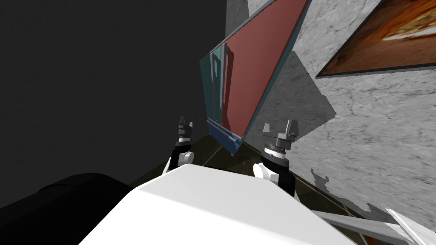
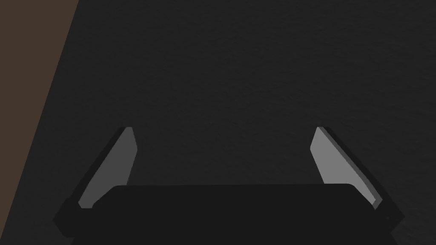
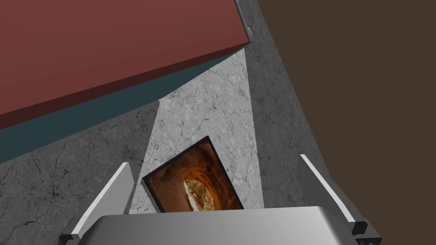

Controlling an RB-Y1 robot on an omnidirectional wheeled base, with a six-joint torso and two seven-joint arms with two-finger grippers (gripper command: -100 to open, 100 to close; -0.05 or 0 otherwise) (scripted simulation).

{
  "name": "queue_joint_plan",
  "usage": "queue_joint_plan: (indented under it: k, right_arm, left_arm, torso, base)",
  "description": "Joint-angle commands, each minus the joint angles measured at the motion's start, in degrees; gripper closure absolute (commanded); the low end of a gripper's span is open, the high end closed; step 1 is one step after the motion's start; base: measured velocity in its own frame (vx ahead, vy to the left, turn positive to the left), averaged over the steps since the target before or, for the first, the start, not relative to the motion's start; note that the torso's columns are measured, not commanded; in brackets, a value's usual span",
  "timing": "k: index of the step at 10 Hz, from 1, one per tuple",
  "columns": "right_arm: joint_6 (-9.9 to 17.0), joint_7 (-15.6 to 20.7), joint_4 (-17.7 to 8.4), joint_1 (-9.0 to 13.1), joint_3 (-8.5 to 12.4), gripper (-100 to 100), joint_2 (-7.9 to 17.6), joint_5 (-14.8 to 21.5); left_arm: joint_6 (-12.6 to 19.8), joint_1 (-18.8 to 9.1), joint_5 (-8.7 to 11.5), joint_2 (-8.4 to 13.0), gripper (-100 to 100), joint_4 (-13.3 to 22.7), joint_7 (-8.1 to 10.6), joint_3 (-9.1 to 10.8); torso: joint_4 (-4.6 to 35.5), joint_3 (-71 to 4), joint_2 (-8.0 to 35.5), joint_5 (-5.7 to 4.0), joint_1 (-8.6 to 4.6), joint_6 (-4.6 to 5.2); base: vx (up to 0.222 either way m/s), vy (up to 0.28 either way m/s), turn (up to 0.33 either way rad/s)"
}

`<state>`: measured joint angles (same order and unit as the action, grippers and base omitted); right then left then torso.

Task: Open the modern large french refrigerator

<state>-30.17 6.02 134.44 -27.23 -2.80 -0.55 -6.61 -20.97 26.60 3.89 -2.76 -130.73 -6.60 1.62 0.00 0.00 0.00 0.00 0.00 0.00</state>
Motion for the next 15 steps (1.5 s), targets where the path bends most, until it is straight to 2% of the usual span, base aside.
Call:
queue_joint_plan:
  k: [1, 9, 10, 12, 15]
  right_arm:
    - [0.0, 0.0, 0.0, 0.0, 0.0, 0, 0.0, 0.0]
    - [-0.01, 0.0, 0.02, 0.0, 0.0, 0, 0.0, 0.0]
    - [-0.12, 0.91, -0.49, 0.03, 0.23, -100, 2.15, 0.28]
    - [-0.4, 3.07, -1.7, 0.12, 0.75, -100, 5.04, 0.95]
    - [-1.1, 7.9, -4.73, 0.43, 2.04, -100, 8.51, 2.6]
  left_arm:
    - [0.0, 0.0, 0.0, 0.0, 0, 0.0, 0.0, 0.0]
    - [-0.01, 0.0, 0.0, 0.0, 0, -0.02, 0.0, 0.0]
    - [-0.01, 0.0, 0.0, 0.0, 0, -0.02, 0.0, 0.0]
    - [0.0, 0.01, 0.0, 0.0, 0, 0.01, 0.0, 0.0]
    - [0.0, 0.02, 0.0, -0.01, 0, 0.01, 0.0, -0.01]
  torso:
    - [2.35, -4.67, 2.32, 0.0, 0.0, 0.0]
    - [35.37, -70.73, 35.39, 0.0, 0.0, 0.0]
    - [39.6, -79.19, 39.62, 0.0, 0.0, 0.0]
    - [42.03, -84.31, 41.99, 0.03, 0.09, 0.0]
    - [42.26, -84.61, 42.21, 0.02, 0.05, 0.0]
  base:
    - [0.0, 0.0, 0.0]
    - [0.0, 0.0, 0.0]
    - [0.018, 0.014, -0.01]
    - [0.05, 0.049, -0.021]
    - [0.072, 0.078, -0.031]
